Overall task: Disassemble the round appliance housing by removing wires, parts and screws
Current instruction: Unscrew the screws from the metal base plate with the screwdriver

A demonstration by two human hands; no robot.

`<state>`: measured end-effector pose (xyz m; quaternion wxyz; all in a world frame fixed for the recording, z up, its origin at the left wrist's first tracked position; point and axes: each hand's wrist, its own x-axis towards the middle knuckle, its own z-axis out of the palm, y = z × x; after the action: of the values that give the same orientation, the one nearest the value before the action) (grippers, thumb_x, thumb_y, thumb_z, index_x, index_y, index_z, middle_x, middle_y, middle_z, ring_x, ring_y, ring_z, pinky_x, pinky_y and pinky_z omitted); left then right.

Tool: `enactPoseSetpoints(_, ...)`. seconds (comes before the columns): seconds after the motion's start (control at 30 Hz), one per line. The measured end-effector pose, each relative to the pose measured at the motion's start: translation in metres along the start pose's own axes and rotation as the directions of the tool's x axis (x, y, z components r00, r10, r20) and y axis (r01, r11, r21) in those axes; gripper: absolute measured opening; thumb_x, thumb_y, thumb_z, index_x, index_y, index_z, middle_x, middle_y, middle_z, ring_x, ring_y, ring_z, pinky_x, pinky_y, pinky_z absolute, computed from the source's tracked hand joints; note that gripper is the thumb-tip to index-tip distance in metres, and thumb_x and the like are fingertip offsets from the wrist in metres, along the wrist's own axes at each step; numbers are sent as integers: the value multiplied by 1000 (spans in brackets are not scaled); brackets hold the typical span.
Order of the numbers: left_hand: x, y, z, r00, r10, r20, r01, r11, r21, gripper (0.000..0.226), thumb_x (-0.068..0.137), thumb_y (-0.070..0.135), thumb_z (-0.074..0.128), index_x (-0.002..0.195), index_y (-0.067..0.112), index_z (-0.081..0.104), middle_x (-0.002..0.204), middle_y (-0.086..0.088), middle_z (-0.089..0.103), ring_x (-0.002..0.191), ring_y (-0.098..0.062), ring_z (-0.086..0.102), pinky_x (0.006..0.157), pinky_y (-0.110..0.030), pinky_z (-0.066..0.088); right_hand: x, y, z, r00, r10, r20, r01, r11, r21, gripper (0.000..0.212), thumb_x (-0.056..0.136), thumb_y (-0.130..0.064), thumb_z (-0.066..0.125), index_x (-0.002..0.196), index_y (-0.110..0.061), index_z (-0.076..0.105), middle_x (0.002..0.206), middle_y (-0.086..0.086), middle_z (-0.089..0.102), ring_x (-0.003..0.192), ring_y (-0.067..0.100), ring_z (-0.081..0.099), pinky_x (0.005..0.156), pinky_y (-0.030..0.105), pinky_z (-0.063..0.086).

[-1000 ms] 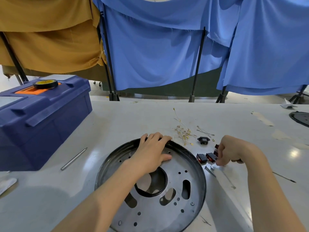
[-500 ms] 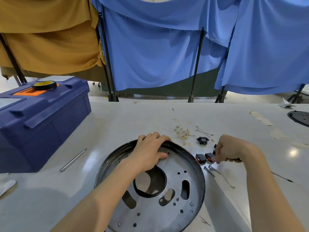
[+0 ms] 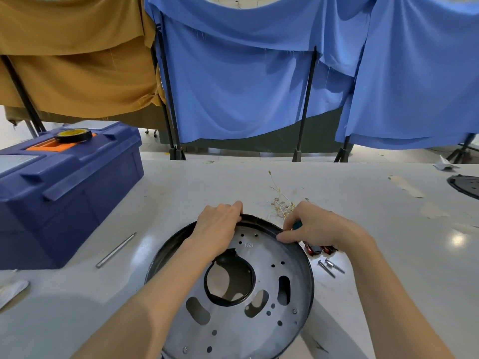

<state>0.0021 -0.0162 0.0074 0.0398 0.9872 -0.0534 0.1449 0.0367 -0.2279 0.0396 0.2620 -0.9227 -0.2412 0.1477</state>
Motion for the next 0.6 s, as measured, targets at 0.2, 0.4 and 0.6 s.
enactPoseSetpoints(0.2,0,-18,-8,992,-63,-112,54,996,-76,12,98,5,40,97,17,40,94,-7,57,74,-26,45,60,-34,31,6,0,0,975,-47,-218,78,988,137,49,91,-50,56,56,-17,65,49,-3,48,42,8,40,52,21,35)
enactPoseSetpoints(0.4,-3,-33,-7,974,-89,-207,46,979,-200,14,97,2,42,95,16,44,90,-5,58,75,-27,48,60,-35,34,4,7,8,992,79,-99,-43,945,323,23,94,-24,61,78,-9,70,49,0,55,34,15,34,39,21,32)
enactPoseSetpoints(0.6,-6,-45,-6,926,-214,-310,66,903,-424,27,92,-10,41,88,15,51,77,1,54,65,-10,45,57,-16,34,6,7,15,994,108,-33,-83,900,427,23,92,-18,64,72,-7,66,51,3,59,31,15,30,38,19,27)
